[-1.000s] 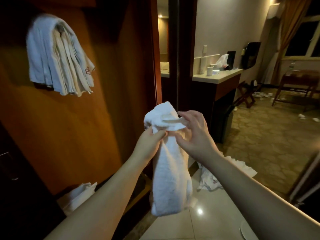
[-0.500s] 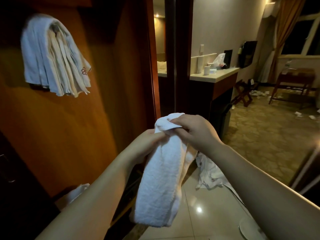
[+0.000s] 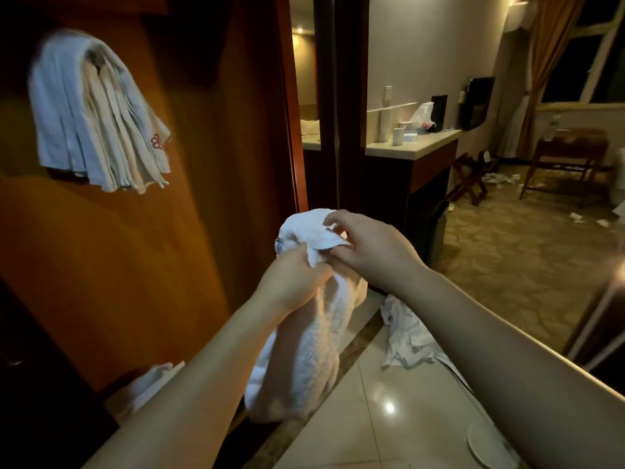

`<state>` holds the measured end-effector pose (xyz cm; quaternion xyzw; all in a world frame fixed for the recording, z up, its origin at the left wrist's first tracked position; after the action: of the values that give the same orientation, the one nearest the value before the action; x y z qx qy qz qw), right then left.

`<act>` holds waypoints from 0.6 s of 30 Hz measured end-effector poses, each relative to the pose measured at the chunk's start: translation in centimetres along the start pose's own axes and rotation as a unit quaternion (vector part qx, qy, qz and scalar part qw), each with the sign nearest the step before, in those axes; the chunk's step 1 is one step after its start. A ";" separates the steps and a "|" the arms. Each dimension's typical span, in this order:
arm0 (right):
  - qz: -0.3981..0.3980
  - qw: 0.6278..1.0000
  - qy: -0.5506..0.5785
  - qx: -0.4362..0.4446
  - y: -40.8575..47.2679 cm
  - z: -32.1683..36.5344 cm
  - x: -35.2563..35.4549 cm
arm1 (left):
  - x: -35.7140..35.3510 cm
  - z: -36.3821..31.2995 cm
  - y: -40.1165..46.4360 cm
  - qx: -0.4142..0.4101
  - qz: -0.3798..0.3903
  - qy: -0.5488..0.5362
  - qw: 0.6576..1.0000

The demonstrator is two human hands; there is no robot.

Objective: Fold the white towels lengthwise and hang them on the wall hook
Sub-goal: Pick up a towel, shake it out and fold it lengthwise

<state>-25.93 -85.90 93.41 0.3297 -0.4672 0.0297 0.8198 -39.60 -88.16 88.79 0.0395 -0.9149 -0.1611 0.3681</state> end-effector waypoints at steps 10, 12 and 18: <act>0.025 0.812 0.467 -0.349 -1.4 -1.5 -2.0 | 0.0 0.3 0.1 -0.012 -0.040 0.050 0.998; 0.074 0.656 0.628 -0.413 -2.3 -1.0 -2.8 | 0.4 0.0 -0.1 -0.018 -0.044 0.044 0.998; 0.047 0.976 0.116 -0.176 0.4 -0.4 -1.3 | -0.3 -0.3 -0.1 -0.053 -0.048 0.128 0.989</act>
<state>-26.50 -85.01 92.50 0.1522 -0.3813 0.0236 0.9115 -39.18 -88.31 88.74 0.0844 -0.8474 -0.2204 0.4756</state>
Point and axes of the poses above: each hand's wrist, its own y-axis towards the middle knuckle, its own x-axis out of the back of the hand, z = x × y, the point moved 6 cm from there along y, towards the middle knuckle, and after that the axes turned 7 degrees about -x, right-handed, at the moved point
